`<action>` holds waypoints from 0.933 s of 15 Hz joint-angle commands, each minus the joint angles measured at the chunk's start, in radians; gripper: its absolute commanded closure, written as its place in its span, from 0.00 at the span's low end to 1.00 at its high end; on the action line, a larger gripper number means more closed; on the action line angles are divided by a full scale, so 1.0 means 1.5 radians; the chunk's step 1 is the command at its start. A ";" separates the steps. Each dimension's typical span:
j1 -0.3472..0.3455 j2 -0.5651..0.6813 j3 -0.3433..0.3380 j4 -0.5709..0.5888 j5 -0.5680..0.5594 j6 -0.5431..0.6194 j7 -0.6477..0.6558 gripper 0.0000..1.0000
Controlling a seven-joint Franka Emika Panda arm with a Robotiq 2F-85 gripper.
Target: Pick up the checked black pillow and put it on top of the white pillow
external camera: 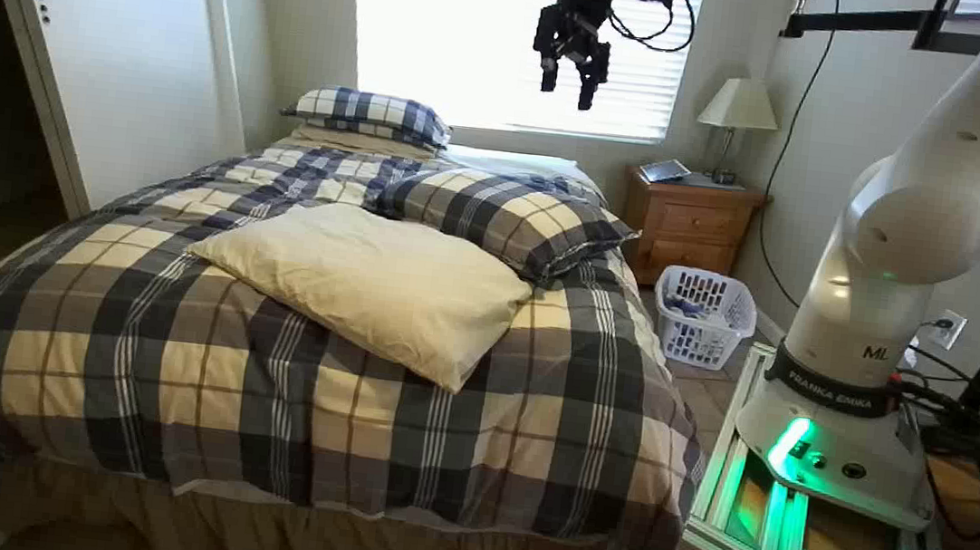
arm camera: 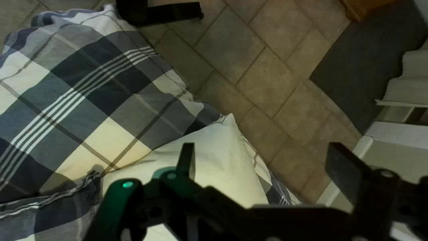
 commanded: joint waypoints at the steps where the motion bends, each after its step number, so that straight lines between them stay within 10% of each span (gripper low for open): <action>1: -0.015 0.001 0.013 0.002 0.003 -0.003 -0.004 0.00; 5: -0.030 0.016 0.012 0.001 -0.029 0.022 0.005 0.00; 14: -0.125 0.138 -0.046 -0.005 -0.228 0.373 -0.023 0.00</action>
